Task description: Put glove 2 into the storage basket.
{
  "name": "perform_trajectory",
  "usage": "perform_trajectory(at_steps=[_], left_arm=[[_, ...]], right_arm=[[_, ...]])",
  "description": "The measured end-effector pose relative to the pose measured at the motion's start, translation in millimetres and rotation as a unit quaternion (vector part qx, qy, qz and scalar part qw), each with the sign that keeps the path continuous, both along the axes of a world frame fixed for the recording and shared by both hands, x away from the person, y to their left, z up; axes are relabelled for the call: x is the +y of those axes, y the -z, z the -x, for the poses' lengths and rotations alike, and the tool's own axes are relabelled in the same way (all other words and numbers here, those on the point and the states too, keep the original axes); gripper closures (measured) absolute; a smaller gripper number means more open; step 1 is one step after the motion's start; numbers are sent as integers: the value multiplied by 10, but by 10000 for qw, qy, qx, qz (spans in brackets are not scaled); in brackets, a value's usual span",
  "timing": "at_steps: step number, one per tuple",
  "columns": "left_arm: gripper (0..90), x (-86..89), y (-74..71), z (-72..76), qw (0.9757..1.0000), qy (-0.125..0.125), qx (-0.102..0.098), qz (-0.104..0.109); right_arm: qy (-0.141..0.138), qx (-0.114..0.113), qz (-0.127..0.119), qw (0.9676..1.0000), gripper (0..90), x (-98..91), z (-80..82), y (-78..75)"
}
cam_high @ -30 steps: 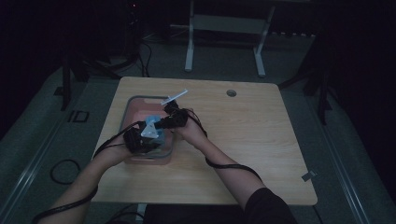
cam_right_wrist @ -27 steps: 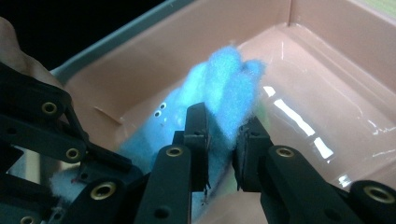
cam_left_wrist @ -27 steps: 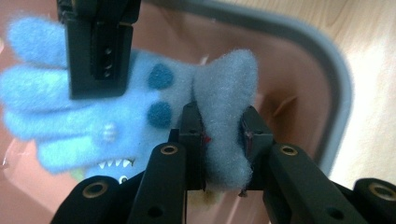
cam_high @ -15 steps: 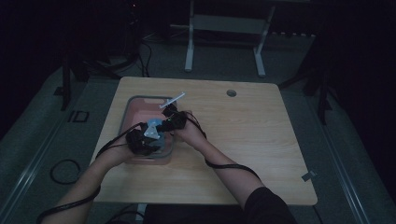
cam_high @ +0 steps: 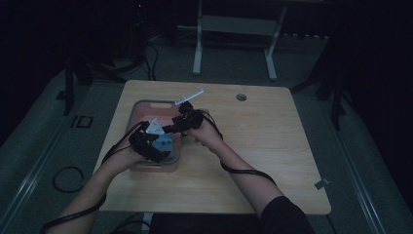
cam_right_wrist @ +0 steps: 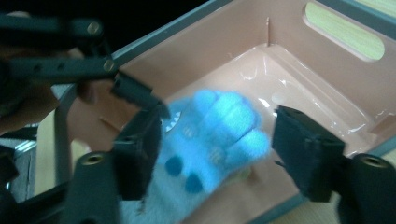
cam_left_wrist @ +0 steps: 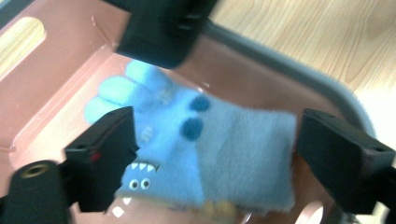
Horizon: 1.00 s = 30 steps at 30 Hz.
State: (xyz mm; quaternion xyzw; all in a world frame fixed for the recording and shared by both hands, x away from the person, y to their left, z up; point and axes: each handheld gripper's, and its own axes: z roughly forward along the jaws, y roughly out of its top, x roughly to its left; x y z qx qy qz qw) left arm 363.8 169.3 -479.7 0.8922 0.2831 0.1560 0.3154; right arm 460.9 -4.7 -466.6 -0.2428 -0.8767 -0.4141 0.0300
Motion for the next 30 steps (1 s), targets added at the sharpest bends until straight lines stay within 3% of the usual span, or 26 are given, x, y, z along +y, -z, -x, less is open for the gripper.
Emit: perform_trajectory(at_steps=[2, 11, 18, 26, 30], left_arm=[[77, -22, -50, 21, 9998, -41, -52, 177], [56, -162, -178, 62, 9983, 55, -154, 558], [37, -364, -197, 76, 9973, 270, -209, 657], [10, -556, -217, 75, 9943, 367, -248, 967], [10, -688, -217, 94, 9943, 467, -236, 929]], right_arm=[[-72, -72, -34, 9999, 265, -64, 35, -42], [-139, -99, -144, 9998, 206, -365, 124, -66], [-76, -177, -57, 9998, 204, -589, 142, -44], [160, -274, 117, 9994, 194, -953, 185, 32], [229, -300, 107, 9992, 193, -1061, 199, 33]])
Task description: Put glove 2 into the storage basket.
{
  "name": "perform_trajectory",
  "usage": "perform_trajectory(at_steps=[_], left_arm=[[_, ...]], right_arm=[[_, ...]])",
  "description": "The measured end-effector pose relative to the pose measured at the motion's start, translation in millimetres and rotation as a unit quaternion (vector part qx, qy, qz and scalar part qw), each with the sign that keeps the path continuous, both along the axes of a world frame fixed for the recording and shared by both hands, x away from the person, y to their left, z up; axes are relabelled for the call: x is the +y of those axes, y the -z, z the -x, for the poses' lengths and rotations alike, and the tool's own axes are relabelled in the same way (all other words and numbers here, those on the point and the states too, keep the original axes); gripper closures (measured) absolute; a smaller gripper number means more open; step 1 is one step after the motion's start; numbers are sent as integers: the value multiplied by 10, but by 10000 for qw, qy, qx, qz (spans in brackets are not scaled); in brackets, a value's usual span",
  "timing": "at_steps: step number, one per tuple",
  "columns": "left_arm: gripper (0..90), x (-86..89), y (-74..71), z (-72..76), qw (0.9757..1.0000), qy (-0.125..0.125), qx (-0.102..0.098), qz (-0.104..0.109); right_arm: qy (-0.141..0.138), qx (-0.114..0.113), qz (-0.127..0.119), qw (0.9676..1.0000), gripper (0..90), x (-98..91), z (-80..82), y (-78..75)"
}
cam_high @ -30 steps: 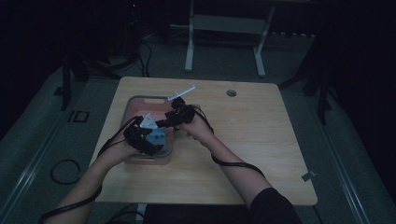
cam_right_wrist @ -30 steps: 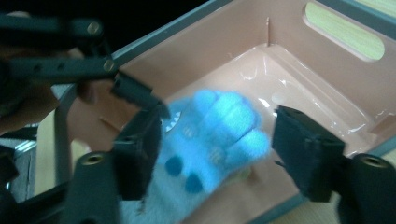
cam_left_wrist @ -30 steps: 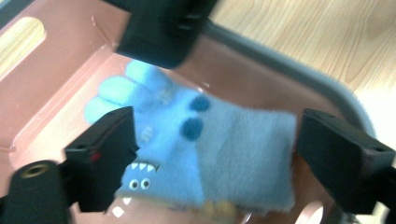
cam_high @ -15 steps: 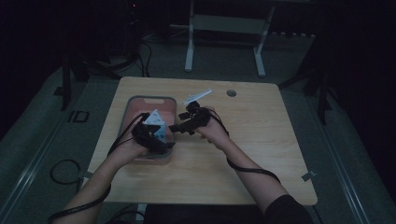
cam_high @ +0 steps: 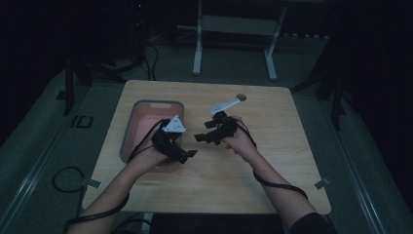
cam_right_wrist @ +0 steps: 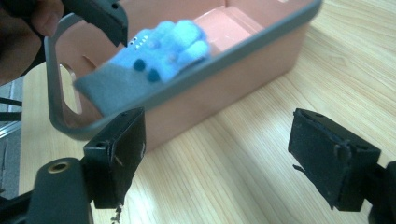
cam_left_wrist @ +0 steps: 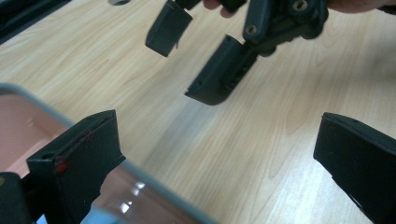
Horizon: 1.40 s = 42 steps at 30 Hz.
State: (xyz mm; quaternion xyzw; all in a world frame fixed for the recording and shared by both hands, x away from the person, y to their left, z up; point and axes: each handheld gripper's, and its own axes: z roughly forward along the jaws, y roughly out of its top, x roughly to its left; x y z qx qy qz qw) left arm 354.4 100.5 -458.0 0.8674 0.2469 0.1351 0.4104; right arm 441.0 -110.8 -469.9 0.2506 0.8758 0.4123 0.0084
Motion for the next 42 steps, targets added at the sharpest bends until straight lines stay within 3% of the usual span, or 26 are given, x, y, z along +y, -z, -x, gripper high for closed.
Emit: perform_trajectory(at_steps=[4, 12, 26, 33, 42], left_arm=[[10, -173, 32, 32, 9999, 116, 7, -87], [11, -414, 78, 82, 9991, 421, 52, 4], [11, -886, 276, 168, 9953, 949, 173, 6], [11, -1039, 362, 211, 9932, 1143, 197, 100], [11, -1168, 519, 242, 9908, 1318, 285, 70]], right_arm=[[69, -68, -42, 9999, 179, -170, 33, 5], [155, -140, -88, 9997, 170, -365, 78, 39], [442, -117, -150, 9988, 165, -924, 195, 226], [555, -72, -236, 9982, 165, -1138, 269, 355], [680, -18, -312, 9972, 165, -1298, 343, 483]])
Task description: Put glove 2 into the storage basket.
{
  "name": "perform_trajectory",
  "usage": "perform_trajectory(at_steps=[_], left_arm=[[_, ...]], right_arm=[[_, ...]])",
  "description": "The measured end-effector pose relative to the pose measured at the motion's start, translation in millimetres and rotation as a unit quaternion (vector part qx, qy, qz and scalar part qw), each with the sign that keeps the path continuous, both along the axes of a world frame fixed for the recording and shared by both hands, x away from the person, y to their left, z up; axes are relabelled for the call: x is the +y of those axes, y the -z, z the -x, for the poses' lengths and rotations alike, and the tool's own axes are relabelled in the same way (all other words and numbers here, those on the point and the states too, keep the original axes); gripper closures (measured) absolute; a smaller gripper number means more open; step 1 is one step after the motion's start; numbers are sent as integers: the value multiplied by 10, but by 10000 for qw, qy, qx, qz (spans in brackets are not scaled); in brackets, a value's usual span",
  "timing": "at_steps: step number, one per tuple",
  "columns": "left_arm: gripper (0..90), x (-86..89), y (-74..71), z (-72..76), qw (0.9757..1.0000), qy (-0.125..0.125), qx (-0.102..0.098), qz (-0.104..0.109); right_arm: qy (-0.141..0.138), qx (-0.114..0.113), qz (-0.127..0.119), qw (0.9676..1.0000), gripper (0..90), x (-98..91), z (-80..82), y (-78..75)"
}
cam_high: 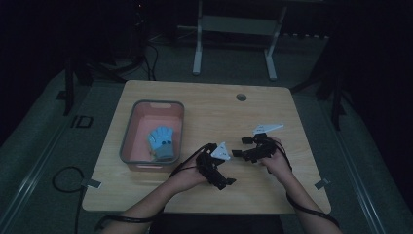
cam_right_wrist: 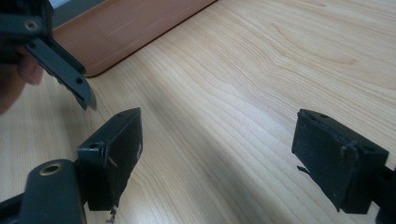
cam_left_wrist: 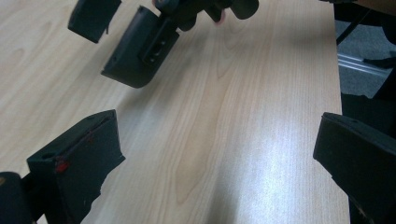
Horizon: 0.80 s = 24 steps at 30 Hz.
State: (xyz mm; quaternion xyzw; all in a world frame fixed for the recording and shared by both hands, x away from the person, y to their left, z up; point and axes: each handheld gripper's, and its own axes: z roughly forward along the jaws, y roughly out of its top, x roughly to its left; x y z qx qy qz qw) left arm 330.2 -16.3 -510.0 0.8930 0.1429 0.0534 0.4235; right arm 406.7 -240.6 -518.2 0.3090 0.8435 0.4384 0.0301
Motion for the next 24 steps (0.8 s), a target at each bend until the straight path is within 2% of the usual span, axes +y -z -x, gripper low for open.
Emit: perform_trajectory(at_steps=[14, 24], left_arm=[[11, -156, 259, 54, 9999, 127, 57, 11], [11, -232, 378, 99, 9997, 225, 0, -56]], right_arm=[[-13, -28, 190, 9998, 163, -138, 146, 230], [43, -78, 120, 9999, 163, -238, 232, 280]])
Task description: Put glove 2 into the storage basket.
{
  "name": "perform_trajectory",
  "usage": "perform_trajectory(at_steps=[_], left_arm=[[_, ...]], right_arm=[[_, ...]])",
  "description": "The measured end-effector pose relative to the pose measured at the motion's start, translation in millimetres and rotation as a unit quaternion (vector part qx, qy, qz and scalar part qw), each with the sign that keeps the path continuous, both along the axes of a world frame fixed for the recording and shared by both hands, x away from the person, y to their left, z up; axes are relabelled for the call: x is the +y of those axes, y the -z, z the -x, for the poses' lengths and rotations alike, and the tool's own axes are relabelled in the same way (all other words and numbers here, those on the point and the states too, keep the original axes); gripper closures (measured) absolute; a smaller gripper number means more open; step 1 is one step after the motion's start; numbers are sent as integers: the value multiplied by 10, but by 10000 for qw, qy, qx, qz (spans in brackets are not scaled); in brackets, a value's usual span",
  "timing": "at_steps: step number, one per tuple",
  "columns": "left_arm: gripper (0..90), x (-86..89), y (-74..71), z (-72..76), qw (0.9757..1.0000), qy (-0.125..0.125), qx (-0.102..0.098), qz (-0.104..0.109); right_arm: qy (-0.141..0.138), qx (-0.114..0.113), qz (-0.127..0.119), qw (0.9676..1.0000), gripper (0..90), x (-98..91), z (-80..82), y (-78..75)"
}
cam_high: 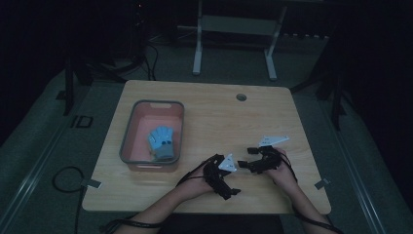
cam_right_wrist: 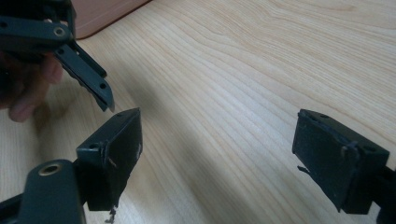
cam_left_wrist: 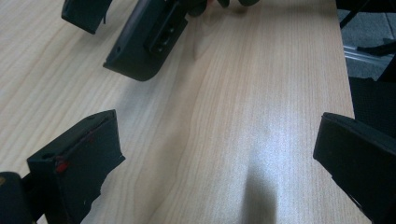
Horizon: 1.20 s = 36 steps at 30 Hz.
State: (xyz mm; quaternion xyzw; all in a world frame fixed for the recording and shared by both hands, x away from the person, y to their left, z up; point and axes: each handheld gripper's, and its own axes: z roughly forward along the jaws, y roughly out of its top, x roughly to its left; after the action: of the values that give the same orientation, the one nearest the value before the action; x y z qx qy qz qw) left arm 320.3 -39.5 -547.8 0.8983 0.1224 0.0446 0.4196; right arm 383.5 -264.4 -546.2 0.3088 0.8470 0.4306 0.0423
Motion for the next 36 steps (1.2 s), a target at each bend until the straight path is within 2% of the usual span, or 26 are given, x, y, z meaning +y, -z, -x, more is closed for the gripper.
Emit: perform_trajectory(at_steps=[10, 17, 20, 24, 28, 36], left_arm=[[11, -50, 75, 37, 10000, 72, -32, 10], [11, -62, 128, 60, 9999, 70, -145, -40], [11, -64, 139, 71, 9997, 68, -211, -71], [11, -58, 141, 79, 9996, 76, -261, 22], [11, -52, 150, 96, 9994, 101, -329, 38], [11, -20, 148, 95, 9990, 84, -416, 159]], right_arm=[[48, -51, 98, 9999, 163, -106, 81, 46], [123, -50, 98, 9999, 162, -176, 121, 87], [135, -125, 172, 9997, 162, -208, 145, 102], [190, -203, 239, 9993, 162, -245, 170, 109], [253, -279, 196, 9991, 162, -266, 175, 102], [282, -313, 298, 9987, 162, -257, 173, 112]])
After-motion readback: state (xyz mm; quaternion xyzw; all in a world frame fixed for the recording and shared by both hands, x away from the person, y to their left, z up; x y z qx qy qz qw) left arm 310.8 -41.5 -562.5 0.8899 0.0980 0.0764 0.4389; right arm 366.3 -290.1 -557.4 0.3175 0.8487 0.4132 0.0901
